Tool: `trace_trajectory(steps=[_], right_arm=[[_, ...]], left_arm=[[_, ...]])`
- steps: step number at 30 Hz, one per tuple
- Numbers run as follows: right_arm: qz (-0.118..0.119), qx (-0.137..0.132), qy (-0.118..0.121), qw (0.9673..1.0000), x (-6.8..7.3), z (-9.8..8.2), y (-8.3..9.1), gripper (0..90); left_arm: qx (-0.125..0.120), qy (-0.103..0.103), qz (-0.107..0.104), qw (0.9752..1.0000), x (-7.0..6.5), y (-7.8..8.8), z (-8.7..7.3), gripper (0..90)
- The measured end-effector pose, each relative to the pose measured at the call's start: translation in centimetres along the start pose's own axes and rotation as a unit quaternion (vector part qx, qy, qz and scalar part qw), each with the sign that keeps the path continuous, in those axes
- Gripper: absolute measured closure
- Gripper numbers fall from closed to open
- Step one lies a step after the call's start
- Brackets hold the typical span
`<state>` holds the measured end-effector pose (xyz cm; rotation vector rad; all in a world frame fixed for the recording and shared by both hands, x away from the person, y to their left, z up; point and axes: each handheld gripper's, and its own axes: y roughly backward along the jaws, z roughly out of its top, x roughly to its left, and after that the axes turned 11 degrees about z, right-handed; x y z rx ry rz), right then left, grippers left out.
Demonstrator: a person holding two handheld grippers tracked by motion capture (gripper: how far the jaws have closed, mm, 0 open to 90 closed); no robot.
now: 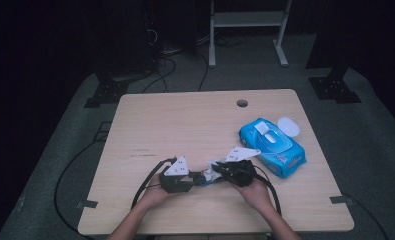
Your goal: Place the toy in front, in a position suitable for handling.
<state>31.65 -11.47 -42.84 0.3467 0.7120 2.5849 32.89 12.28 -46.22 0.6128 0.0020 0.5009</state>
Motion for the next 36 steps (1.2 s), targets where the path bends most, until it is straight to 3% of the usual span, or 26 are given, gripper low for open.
trace_trajectory(steps=[1, 3, 6, 9, 11, 12, 14, 16, 20, 22, 24, 27, 29, 32, 36], right_arm=[[-0.004, 0.003, 0.009, 0.9999, 0.1, 0.1, -0.1, 84.7], [-0.005, 0.006, 0.005, 1.0, -0.3, 0.1, 0.2, 84.9], [-0.049, 0.011, 0.007, 0.9987, -1.0, -0.2, 1.2, 85.0], [-0.049, 0.003, -0.008, 0.9987, -1.1, -0.3, 1.3, 85.1], [-0.016, -0.004, -0.009, 0.9998, -0.4, -0.1, 0.5, 85.1], [-0.009, -0.002, 0.0, 1.0, 0.2, 0.0, -0.1, 85.0], [-0.021, 0.005, 0.032, 0.9992, 1.0, 0.3, -0.6, 84.9], [-0.012, 0.006, 0.023, 0.9996, 0.5, 0.3, -0.3, 84.8], [-0.044, 0.003, -0.009, 0.999, -1.1, -0.2, 1.2, 85.4], [-0.038, -0.002, -0.013, 0.9992, -0.9, -0.1, 1.0, 85.4], [-0.005, -0.011, -0.014, 0.9998, -0.1, 0.2, -0.1, 85.3], [0.026, -0.017, -0.004, 0.9995, 1.0, 0.7, -1.4, 85.3], [0.016, -0.006, 0.019, 0.9997, 1.5, 0.9, -1.7, 85.4], [-0.031, 0.012, 0.029, 0.999, 0.5, 0.6, -0.6, 85.4], [-0.069, 0.005, -0.012, 0.9975, -1.4, -0.3, 1.8, 85.4]], left_arm=[[0.0, 0.002, -0.001, 1.0, 0.1, 0.1, -0.1, 71.1], [0.002, 0.003, -0.001, 1.0, 0.1, 0.1, -0.1, 71.2], [0.003, 0.004, -0.001, 1.0, 0.1, 0.1, 0.0, 71.2], [0.002, 0.002, -0.001, 1.0, 0.0, 0.1, 0.0, 71.1], [0.002, -0.001, -0.001, 1.0, 0.0, 0.1, 0.0, 71.1], [0.004, -0.001, -0.002, 1.0, 0.0, 0.1, 0.0, 71.0], [0.004, 0.0, 0.0, 1.0, 0.1, 0.2, -0.1, 71.2], [0.004, 0.003, 0.001, 1.0, 0.2, 0.3, -0.1, 71.2], [0.004, 0.0, 0.001, 1.0, 0.1, 0.1, 0.0, 71.2], [0.002, -0.001, 0.001, 1.0, 0.1, 0.0, 0.0, 71.1], [0.002, -0.004, 0.003, 1.0, -0.1, 0.0, 0.1, 71.1], [0.005, -0.011, 0.004, 0.9999, 0.0, 0.1, 0.1, 71.2], [0.004, -0.004, 0.001, 1.0, 0.2, 0.2, -0.1, 71.2], [0.004, -0.001, 0.001, 1.0, 0.4, 0.3, -0.2, 71.3], [0.004, -0.005, 0.005, 1.0, 0.5, 0.3, -0.2, 71.2]])
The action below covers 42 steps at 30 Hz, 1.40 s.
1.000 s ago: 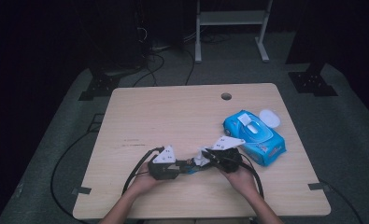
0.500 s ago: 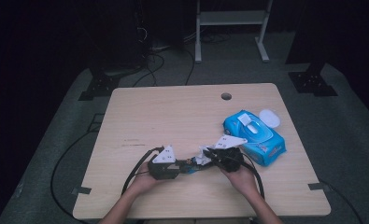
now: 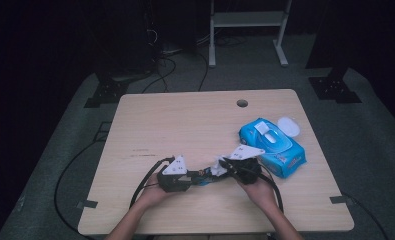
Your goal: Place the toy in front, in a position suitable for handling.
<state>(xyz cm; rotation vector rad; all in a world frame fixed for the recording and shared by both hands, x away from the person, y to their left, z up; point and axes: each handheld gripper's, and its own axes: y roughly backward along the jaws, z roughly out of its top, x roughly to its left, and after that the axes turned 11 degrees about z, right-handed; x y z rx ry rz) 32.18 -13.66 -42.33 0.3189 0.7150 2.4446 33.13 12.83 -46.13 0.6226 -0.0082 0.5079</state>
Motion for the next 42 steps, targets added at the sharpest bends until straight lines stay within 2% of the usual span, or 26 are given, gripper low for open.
trace_trajectory(steps=[1, 2, 4, 6, 7, 8, 11, 12, 13, 15, 17, 19, 20, 21, 22, 25, 27, 29, 32, 33, 35, 37, 39, 40, 42], right_arm=[[0.004, -0.005, -0.015, 0.9999, -0.3, -0.1, 0.2, 85.4], [0.012, -0.009, -0.018, 0.9997, -0.3, -0.1, 0.1, 85.4], [0.03, -0.014, -0.011, 0.9994, 0.3, -0.1, -0.5, 85.3], [0.031, -0.011, 0.002, 0.9994, 0.7, 0.0, -0.9, 85.3], [0.036, -0.007, 0.002, 0.9993, 0.5, 0.1, -0.9, 85.3], [0.035, -0.007, -0.003, 0.9994, 0.2, 0.1, -0.7, 85.3], [0.004, -0.008, -0.014, 0.9999, -1.3, -0.4, 0.1, 85.3], [-0.001, -0.015, -0.032, 0.9994, -1.9, -0.7, 0.5, 85.4], [-0.003, -0.015, -0.04, 0.9991, -2.1, -0.8, 0.6, 85.4], [-0.004, -0.016, -0.03, 0.9994, -1.7, -0.6, 0.5, 85.4], [0.015, -0.015, -0.018, 0.9996, -0.7, -0.3, 0.0, 85.3], [0.009, -0.007, 0.005, 0.9999, 0.1, -0.1, -0.5, 85.3], [0.015, -0.007, 0.002, 0.9999, 0.0, -0.1, -0.4, 85.3], [0.021, -0.009, -0.012, 0.9997, -0.5, -0.2, -0.3, 85.3], [0.017, -0.01, -0.02, 0.9996, -1.1, -0.4, 0.0, 85.4], [-0.015, -0.004, -0.042, 0.999, -2.6, -1.0, 0.9, 85.4], [-0.003, -0.019, -0.059, 0.9981, -2.9, -1.3, 1.3, 85.3], [0.019, -0.031, -0.051, 0.998, -2.3, -0.9, 1.2, 85.3], [0.035, -0.017, -0.018, 0.9991, -0.9, -0.3, 0.3, 85.3], [0.031, -0.008, -0.008, 0.9995, -0.8, -0.4, 0.1, 85.2], [0.024, -0.012, -0.02, 0.9994, -1.5, -0.6, 0.4, 85.3], [-0.01, 0.001, -0.025, 0.9996, -2.2, -0.9, 0.9, 85.3], [-0.001, -0.005, -0.04, 0.9992, -2.8, -1.3, 1.3, 85.3], [0.005, -0.009, -0.04, 0.9991, -2.7, -1.3, 1.4, 85.3], [0.033, -0.024, -0.04, 0.9984, -2.4, -1.1, 1.4, 85.2]], left_arm=[[0.0, 0.003, 0.001, 1.0, 0.0, 0.0, 0.0, 71.2], [-0.001, 0.003, 0.001, 1.0, 0.0, 0.0, -0.1, 71.2], [0.0, 0.004, 0.001, 1.0, 0.1, 0.2, -0.1, 71.2], [0.002, 0.002, 0.002, 1.0, 0.3, 0.4, -0.3, 71.2], [0.002, 0.0, 0.002, 1.0, 0.4, 0.4, -0.3, 71.2], [0.002, 0.001, 0.003, 1.0, 0.4, 0.4, -0.3, 71.2], [0.001, 0.008, 0.0, 1.0, 0.4, 0.4, -0.3, 71.2], [0.001, 0.007, 0.0, 1.0, 0.4, 0.4, -0.3, 71.2], [0.0, 0.004, 0.0, 1.0, 0.4, 0.3, -0.3, 71.3], [-0.001, 0.0, 0.0, 1.0, 0.4, 0.3, -0.3, 71.2], [0.0, -0.002, 0.001, 1.0, 0.4, 0.4, -0.3, 71.2], [0.003, 0.0, 0.002, 1.0, 0.5, 0.6, -0.4, 71.2], [0.0, 0.005, 0.001, 1.0, 0.5, 0.6, -0.5, 71.2], [0.0, 0.006, 0.001, 1.0, 0.5, 0.6, -0.5, 71.2], [0.0, 0.004, 0.001, 1.0, 0.5, 0.6, -0.5, 71.2], [-0.002, 0.002, 0.001, 1.0, 0.5, 0.5, -0.5, 71.3], [-0.001, 0.002, 0.001, 1.0, 0.5, 0.5, -0.5, 71.2], [-0.003, 0.005, 0.0, 1.0, 0.5, 0.5, -0.5, 71.2], [-0.003, 0.0, 0.001, 1.0, 0.6, 0.6, -0.5, 71.2], [-0.002, 0.002, 0.001, 1.0, 0.6, 0.6, -0.6, 71.2], [-0.001, 0.003, 0.0, 1.0, 0.6, 0.7, -0.6, 71.3], [0.0, -0.001, 0.0, 1.0, 0.6, 0.7, -0.6, 71.4], [0.0, -0.004, 0.001, 1.0, 0.6, 0.7, -0.6, 71.3], [0.001, -0.005, 0.001, 1.0, 0.7, 0.7, -0.6, 71.3], [0.0, 0.0, 0.0, 1.0, 0.8, 0.7, -0.6, 71.3]])
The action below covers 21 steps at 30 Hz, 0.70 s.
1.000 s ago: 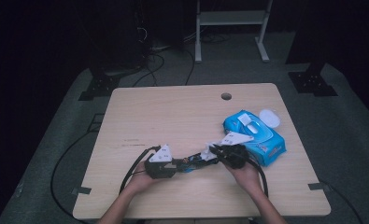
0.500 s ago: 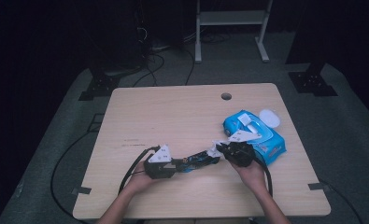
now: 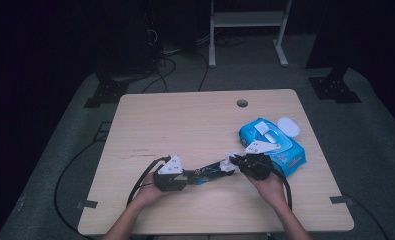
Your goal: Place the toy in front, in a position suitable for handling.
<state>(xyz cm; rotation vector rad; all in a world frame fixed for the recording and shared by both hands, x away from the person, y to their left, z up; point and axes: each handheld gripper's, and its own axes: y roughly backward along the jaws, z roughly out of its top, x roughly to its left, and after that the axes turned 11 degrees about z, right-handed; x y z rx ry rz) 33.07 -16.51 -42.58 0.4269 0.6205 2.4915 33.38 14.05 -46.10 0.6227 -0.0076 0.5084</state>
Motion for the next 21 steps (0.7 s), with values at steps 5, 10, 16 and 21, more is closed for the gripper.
trace_trajectory(steps=[5, 10, 16, 21], right_arm=[[-0.012, 0.022, 0.005, 0.9997, -0.3, -0.2, -0.1, 85.2], [-0.001, 0.013, -0.004, 0.9999, -0.7, -0.3, 0.6, 85.2], [0.006, 0.018, 0.0, 0.9998, -0.5, -0.4, 0.2, 85.1], [-0.008, 0.035, -0.007, 0.9993, -0.8, -1.2, 0.5, 85.1]], left_arm=[[0.001, -0.001, 0.002, 1.0, 0.0, 0.1, 0.0, 71.4], [0.0, 0.0, 0.001, 1.0, 0.0, 0.0, 0.0, 71.4], [0.001, -0.003, 0.001, 1.0, 0.2, 0.1, -0.1, 71.3], [-0.002, -0.003, 0.0, 1.0, 0.2, 0.0, -0.1, 71.3]])
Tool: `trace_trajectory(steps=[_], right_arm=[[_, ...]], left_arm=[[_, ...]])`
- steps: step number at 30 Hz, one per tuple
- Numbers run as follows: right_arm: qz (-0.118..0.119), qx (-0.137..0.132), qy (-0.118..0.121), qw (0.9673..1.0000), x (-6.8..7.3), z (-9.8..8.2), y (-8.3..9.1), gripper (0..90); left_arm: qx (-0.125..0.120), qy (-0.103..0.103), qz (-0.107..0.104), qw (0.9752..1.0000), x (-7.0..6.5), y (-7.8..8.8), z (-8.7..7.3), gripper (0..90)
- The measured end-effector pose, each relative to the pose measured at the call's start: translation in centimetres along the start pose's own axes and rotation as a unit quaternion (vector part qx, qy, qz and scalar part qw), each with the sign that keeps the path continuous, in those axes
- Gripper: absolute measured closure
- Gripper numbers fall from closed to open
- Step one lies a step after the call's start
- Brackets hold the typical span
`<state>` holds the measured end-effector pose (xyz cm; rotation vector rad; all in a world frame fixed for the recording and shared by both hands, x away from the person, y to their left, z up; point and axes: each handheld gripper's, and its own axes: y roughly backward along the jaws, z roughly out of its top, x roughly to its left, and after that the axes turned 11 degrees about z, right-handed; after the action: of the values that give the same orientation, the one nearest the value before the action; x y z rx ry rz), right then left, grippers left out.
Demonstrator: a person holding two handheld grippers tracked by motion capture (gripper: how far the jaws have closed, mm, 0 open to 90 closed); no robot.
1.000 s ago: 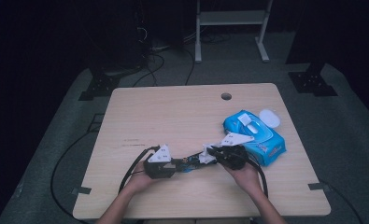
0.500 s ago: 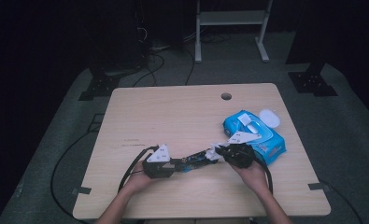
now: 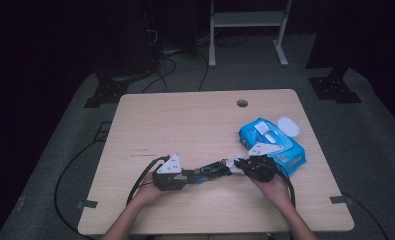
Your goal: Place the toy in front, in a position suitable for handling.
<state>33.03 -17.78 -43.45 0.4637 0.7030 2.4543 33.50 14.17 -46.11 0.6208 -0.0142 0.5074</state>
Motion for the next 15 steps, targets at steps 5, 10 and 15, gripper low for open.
trace_trajectory(steps=[5, 10, 15], right_arm=[[0.025, -0.024, 0.03, 0.999, 2.0, 2.1, -1.0, 85.1], [0.062, -0.014, 0.048, 0.9969, 4.2, 3.7, -3.8, 85.2], [0.097, -0.012, 0.063, 0.9932, 6.4, 4.7, -6.0, 85.1]], left_arm=[[-0.002, 0.002, -0.001, 1.0, -0.1, -0.2, 0.1, 71.4], [-0.003, -0.002, -0.002, 1.0, -0.2, -0.4, 0.2, 71.4], [-0.004, 0.003, -0.006, 1.0, -0.1, -0.4, 0.2, 71.4]])
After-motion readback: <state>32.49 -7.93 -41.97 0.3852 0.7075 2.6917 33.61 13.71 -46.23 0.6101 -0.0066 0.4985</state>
